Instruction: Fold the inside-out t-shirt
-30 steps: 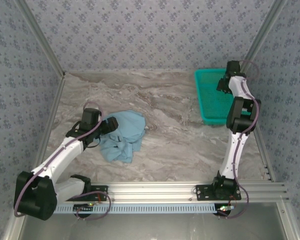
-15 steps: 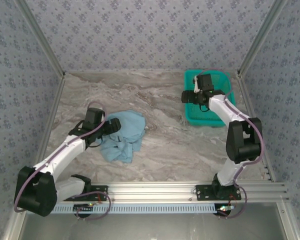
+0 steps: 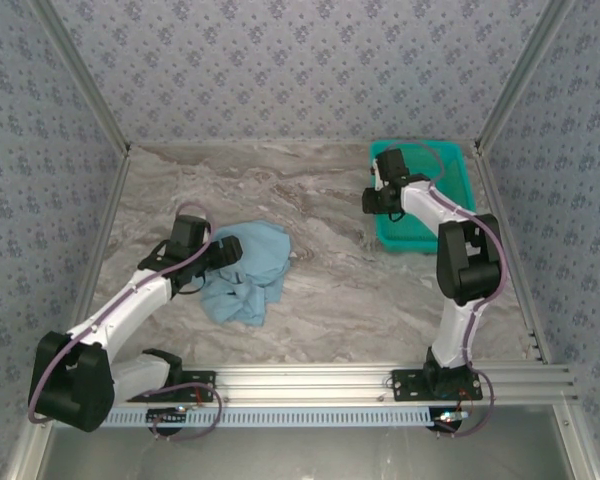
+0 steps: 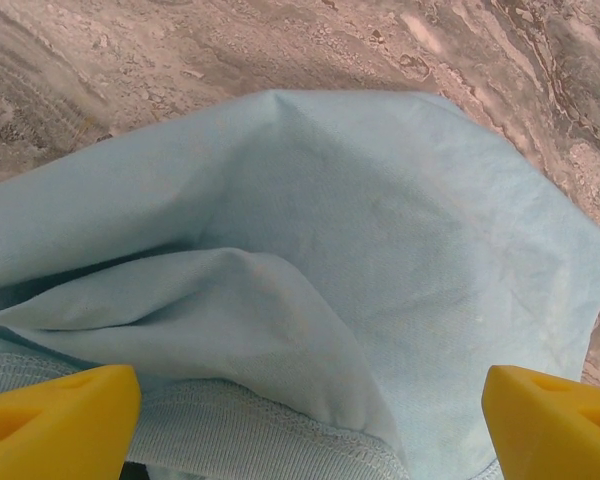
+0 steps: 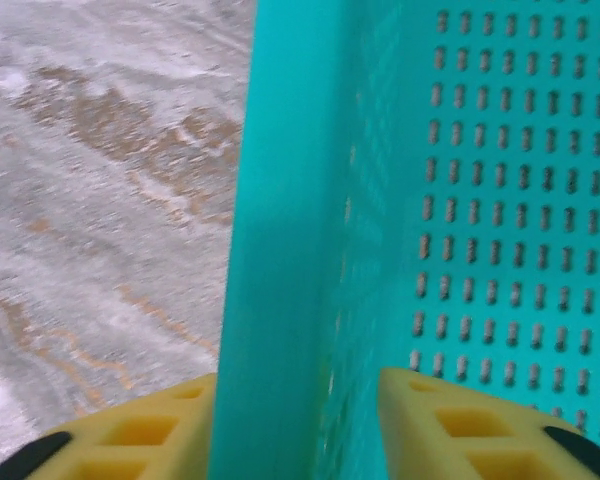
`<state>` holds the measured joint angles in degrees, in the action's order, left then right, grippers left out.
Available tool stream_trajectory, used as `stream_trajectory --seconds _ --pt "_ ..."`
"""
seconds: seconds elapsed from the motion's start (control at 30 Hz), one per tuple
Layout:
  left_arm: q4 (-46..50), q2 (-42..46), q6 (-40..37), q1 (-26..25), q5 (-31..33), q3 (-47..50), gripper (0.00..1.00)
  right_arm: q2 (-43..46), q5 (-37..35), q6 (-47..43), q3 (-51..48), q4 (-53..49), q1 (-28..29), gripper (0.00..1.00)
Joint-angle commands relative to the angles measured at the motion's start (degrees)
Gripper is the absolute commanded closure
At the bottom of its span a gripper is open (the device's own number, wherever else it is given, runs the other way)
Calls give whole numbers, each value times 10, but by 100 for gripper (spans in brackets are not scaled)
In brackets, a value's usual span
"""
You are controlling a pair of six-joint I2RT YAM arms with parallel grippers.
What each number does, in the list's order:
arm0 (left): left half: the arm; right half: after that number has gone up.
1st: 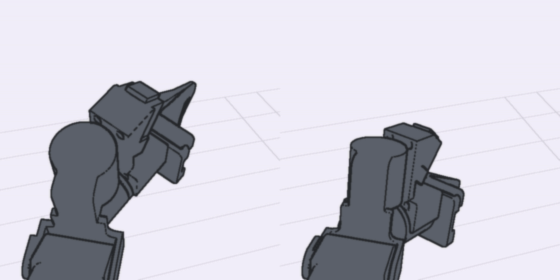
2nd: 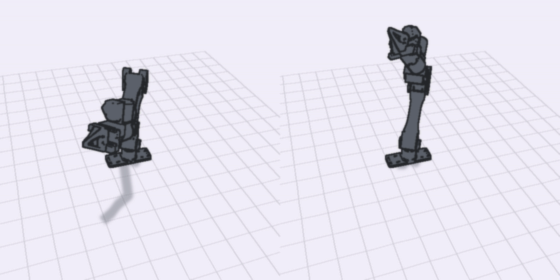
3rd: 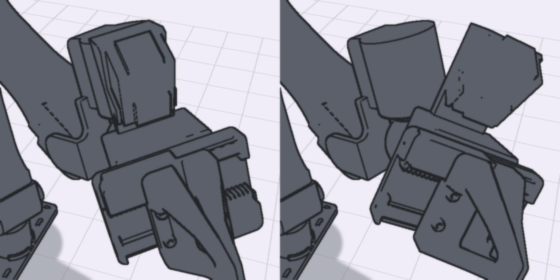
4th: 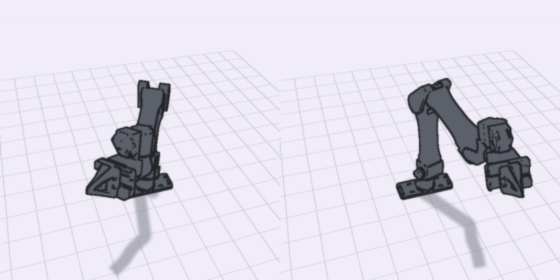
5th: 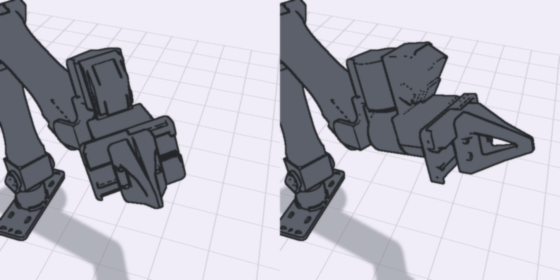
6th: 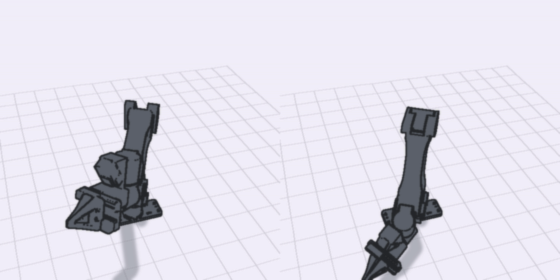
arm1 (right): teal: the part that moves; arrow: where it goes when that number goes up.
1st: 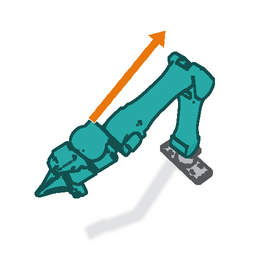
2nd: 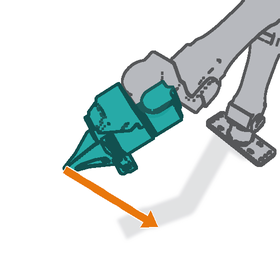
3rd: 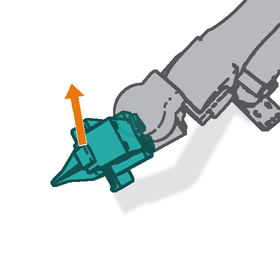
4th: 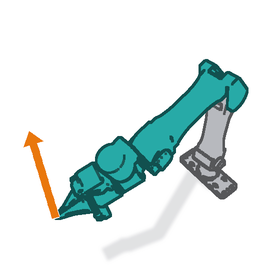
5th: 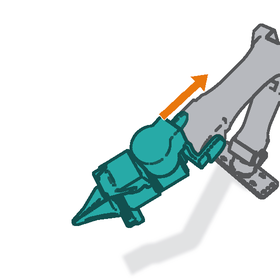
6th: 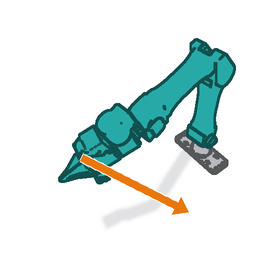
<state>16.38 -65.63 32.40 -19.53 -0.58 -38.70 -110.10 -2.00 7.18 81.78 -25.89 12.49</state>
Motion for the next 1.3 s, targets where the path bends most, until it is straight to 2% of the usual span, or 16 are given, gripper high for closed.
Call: stream_trajectory --seconds 0.0,0.33,0.53,0.57,0.6,0.7,0.73,0.8,0.9,0.97,1.03,1.1,1.2,1.27 --pt "-11 -8 -12 -4 3 -21 11 -37 -40 -49 59 -39 -32 62" --pt "3 -4 -18 -4 9 -16 11 -171 -56 -122 239 -56 -103 75" --pt "2 -13 -25 -5 19 -14 11 -268 -49 -165 392 -79 -108 79" --pt "4 -16 -26 -4 21 -15 11 -286 -55 -170 424 -90 -108 77" --pt "7 -20 -28 -4 23 -17 11 -298 -66 -173 455 -107 -107 71" --pt "27 -34 -30 -1 41 -28 9 -306 -137 -183 507 -132 -96 40" --pt "35 -38 -27 2 41 -33 8 -285 -160 -183 501 -136 -86 33" --pt "51 -38 -17 12 42 -32 8 -230 -184 -178 454 -132 -64 27" --pt "85 -3 -9 21 49 -27 8 -99 -207 -182 303 -59 -5 23" --pt "111 39 -10 23 78 -16 8 -1 -189 -173 190 -19 50 22" --pt "144 67 -11 33 118 -7 8 73 -106 -141 96 8 100 22" --pt "149 84 -10 68 119 16 8 122 8 -107 17 37 155 24" --pt "134 95 8 140 35 45 11 154 128 -71 -49 63 246 26" --pt "106 99 21 162 -3 61 13 147 210 -36 -61 78 295 28"
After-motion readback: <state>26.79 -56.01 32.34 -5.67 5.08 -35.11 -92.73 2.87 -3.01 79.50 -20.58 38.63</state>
